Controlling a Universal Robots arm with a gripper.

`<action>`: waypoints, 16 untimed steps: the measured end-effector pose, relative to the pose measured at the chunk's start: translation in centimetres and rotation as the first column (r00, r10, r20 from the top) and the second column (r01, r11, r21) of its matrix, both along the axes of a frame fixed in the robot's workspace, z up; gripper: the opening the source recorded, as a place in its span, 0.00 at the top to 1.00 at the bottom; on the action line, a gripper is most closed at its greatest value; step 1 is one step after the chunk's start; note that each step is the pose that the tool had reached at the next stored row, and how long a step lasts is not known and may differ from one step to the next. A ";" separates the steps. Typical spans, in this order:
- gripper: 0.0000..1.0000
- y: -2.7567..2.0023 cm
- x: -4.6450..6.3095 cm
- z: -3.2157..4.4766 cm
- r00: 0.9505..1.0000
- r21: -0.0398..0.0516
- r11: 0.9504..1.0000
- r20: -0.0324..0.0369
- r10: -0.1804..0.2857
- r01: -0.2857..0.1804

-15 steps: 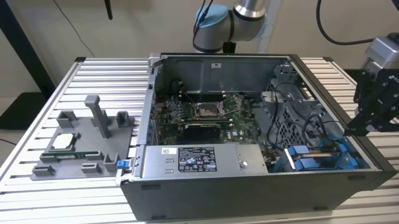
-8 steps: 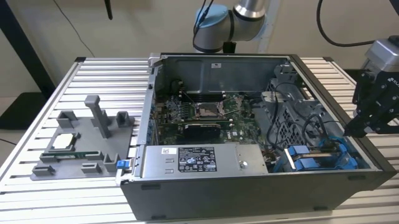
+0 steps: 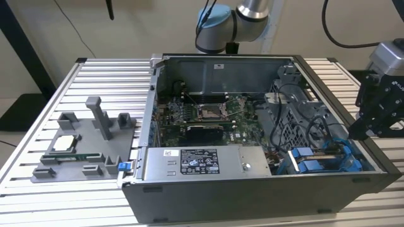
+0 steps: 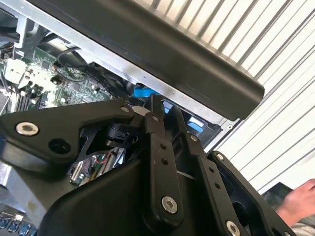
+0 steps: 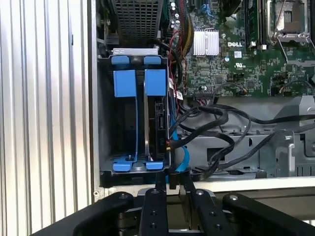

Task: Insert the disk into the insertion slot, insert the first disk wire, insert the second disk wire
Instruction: 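Insert the second disk wire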

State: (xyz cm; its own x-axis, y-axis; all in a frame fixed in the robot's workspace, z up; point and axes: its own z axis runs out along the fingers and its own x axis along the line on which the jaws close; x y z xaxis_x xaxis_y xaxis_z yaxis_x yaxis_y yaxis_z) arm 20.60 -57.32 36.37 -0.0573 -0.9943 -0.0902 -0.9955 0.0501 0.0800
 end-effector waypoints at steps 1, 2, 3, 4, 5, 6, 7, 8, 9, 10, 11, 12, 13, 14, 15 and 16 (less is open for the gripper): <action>0.00 -0.01 0.0 -0.01 1.000 0.005 1.000 0.000 -0.004 0.004; 0.00 -0.01 -0.1 0.01 1.000 0.009 1.000 0.000 -0.009 0.009; 0.00 -0.01 -0.1 0.00 1.000 0.012 1.000 0.000 -0.013 0.013; 0.00 -0.02 -0.2 -0.02 1.000 0.015 1.000 0.000 -0.017 0.017; 0.00 -0.02 -0.2 -0.02 1.000 0.019 1.000 0.000 -0.021 0.021; 0.00 -0.02 -0.2 -0.03 1.000 0.023 0.999 0.000 -0.023 0.023; 0.00 -0.02 -0.3 -0.05 1.000 0.027 0.999 0.000 -0.026 0.026; 1.00 -0.02 -0.3 -0.04 1.000 0.031 0.999 -0.001 -0.029 0.029; 1.00 -0.02 -0.3 -0.03 1.000 0.034 0.999 -0.001 -0.031 0.031; 1.00 -0.01 -0.3 -0.03 0.999 0.035 0.999 -0.001 -0.032 0.032; 1.00 -0.01 -0.3 -0.03 0.999 0.035 0.999 -0.001 -0.032 0.032; 1.00 -0.01 -0.3 -0.04 0.999 0.035 0.999 -0.001 -0.032 0.032; 1.00 -0.02 -0.3 -0.05 0.999 0.036 0.999 -0.001 -0.032 0.032; 1.00 -0.02 -0.3 -0.04 0.999 0.036 0.999 -0.001 -0.032 0.032; 1.00 -0.02 -0.3 -0.04 0.999 0.036 0.999 -0.001 -0.032 0.032; 1.00 -0.02 -0.3 -0.04 0.999 0.036 0.999 -0.001 -0.032 0.032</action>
State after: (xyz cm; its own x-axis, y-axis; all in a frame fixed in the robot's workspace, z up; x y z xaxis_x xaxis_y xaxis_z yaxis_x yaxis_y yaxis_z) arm 20.31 -57.34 36.33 -0.0889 -0.9881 -0.1255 -0.9935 0.0789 0.0825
